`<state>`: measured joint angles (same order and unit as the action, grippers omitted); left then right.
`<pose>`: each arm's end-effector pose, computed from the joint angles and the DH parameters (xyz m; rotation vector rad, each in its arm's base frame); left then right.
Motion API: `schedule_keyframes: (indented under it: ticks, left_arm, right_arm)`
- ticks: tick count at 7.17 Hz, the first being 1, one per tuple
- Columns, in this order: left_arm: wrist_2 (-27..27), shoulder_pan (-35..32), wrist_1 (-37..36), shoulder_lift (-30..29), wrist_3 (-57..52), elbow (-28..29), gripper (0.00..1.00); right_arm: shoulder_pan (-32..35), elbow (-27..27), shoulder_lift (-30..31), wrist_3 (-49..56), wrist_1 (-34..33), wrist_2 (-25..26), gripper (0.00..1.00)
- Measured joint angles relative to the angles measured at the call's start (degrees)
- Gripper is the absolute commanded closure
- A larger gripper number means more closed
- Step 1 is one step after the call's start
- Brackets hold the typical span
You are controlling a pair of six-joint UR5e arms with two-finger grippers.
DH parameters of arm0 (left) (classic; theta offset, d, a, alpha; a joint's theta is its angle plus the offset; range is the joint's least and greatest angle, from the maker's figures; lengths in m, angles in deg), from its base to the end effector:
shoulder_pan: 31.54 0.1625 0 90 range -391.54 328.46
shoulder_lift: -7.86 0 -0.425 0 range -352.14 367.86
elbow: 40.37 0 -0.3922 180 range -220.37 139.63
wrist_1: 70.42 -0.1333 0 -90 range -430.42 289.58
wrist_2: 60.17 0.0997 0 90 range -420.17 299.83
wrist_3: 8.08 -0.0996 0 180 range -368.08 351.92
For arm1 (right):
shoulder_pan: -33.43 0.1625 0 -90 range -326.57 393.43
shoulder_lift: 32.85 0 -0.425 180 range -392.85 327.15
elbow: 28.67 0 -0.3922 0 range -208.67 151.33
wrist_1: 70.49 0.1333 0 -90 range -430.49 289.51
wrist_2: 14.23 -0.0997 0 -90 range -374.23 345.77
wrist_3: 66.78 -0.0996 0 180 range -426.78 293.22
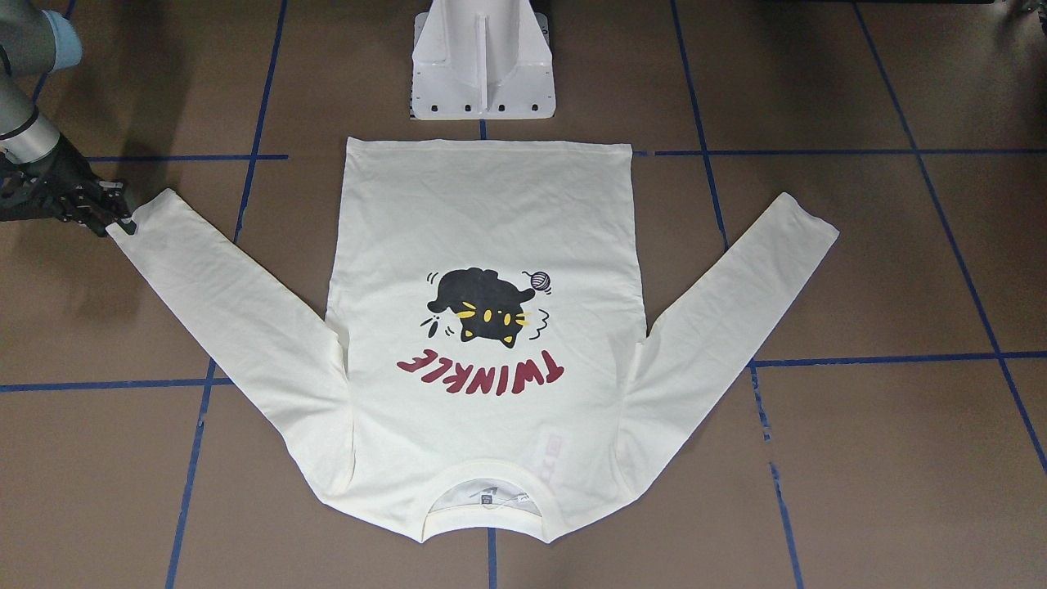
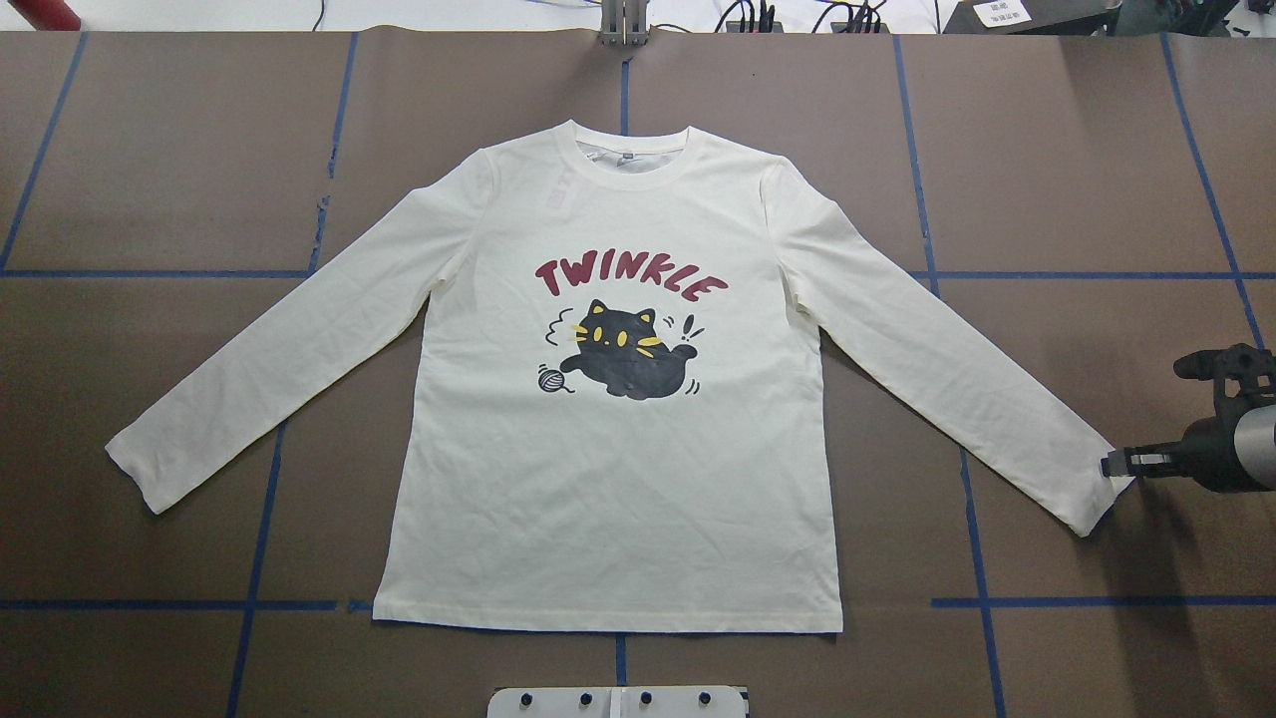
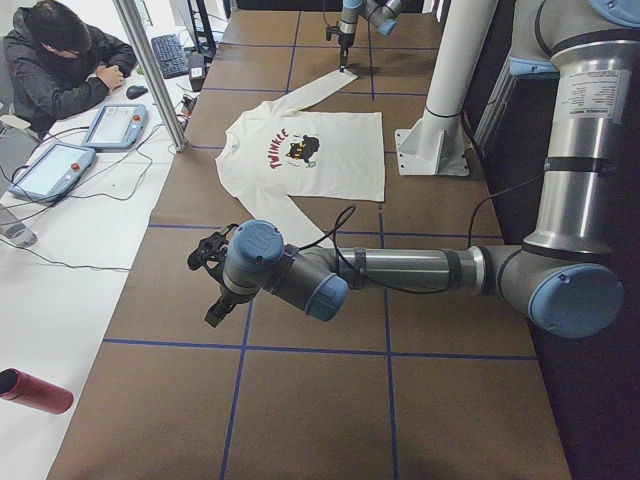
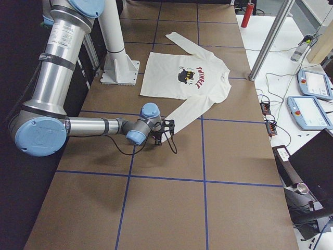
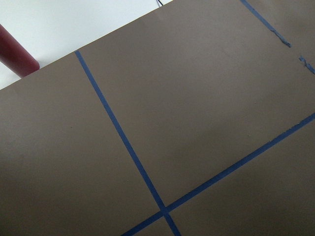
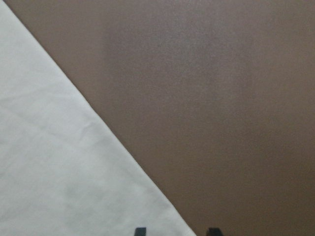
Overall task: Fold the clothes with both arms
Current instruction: 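Move the right gripper to the nearest sleeve cuff and grasp it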
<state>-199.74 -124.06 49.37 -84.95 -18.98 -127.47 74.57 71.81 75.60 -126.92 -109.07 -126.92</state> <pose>-0.0808 -0.5286 0.5943 0.5829 0.7855 0.3585 -0.2309 -0.3277 0.6182 0.1276 -0.8271 0.0351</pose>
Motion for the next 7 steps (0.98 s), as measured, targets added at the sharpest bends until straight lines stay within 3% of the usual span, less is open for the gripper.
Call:
schedule_keyframes:
  ticks: [5, 7]
  left_arm:
    - [-0.08, 0.00, 0.00, 0.04, 0.00, 0.02, 0.00]
    - [-0.09, 0.03, -0.05, 0.01, 0.00, 0.13, 0.00]
  right_arm:
    - [0.59, 3.77, -0.05, 0.02, -1.29, -0.13, 1.00]
    - [3.54, 10.05, -2.57, 0.09, -11.50, -1.82, 1.00]
